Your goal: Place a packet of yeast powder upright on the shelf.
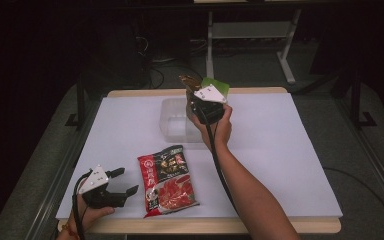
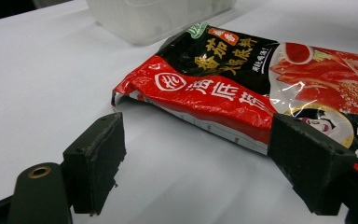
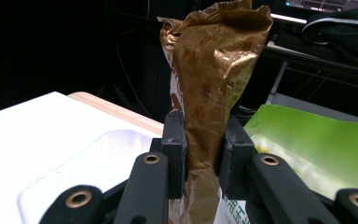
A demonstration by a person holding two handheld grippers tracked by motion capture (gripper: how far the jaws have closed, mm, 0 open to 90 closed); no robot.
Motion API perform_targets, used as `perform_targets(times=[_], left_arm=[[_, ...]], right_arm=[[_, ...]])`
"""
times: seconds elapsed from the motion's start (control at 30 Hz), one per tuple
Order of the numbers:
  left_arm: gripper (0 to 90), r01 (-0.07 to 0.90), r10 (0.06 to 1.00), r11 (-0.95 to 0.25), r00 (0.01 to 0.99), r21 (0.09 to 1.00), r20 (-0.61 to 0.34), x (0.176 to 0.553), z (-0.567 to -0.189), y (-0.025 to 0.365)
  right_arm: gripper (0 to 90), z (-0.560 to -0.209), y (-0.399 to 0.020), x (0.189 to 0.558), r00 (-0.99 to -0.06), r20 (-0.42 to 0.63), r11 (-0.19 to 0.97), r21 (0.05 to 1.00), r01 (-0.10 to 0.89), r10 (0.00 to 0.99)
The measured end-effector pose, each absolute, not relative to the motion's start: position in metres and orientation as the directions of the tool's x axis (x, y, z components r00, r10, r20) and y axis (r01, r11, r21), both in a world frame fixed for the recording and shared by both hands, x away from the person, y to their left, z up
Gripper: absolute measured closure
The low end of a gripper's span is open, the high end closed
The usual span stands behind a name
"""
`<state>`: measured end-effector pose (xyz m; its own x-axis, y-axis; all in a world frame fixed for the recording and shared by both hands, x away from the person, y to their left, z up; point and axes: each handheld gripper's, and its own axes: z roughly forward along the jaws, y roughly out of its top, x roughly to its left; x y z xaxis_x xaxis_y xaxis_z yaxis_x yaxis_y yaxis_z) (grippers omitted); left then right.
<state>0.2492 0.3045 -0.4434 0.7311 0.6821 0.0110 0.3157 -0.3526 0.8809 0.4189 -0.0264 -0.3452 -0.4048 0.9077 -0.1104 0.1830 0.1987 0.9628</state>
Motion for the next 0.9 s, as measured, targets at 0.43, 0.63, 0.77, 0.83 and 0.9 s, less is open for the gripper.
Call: perform_targets(times=[0.43, 0.63, 0.77, 0.83, 0.9], left_arm=[[18.7, 0.32, 0.677, -0.347, 0.736, 0.882, 0.0, 0.249, -0.444, 0.304], [18.7, 0.326, 0.68, -0.351, 0.734, 0.878, -0.001, 0.25, -0.445, 0.303], [18.7, 0.324, 0.69, -0.347, 0.724, 0.88, 0.005, 0.251, -0.444, 0.303], [18.7, 0.326, 0.694, -0.344, 0.72, 0.881, 0.005, 0.251, -0.444, 0.304], [18.7, 0.326, 0.693, -0.344, 0.721, 0.881, 0.004, 0.251, -0.444, 0.304]], right_arm=[[73.9, -0.358, -0.02, 0.423, -0.43, -0.071, 0.186, 0.955, 0.231, 0.9], [73.4, -0.37, -0.023, 0.415, -0.464, -0.084, 0.211, 0.951, 0.228, 0.882], [73.4, -0.381, -0.029, 0.416, -0.471, -0.061, 0.212, 0.938, 0.274, 0.88], [73.1, -0.384, -0.034, 0.416, -0.477, -0.04, 0.197, 0.938, 0.284, 0.878], [72.8, -0.386, -0.039, 0.415, -0.482, -0.03, 0.191, 0.938, 0.289, 0.876]])
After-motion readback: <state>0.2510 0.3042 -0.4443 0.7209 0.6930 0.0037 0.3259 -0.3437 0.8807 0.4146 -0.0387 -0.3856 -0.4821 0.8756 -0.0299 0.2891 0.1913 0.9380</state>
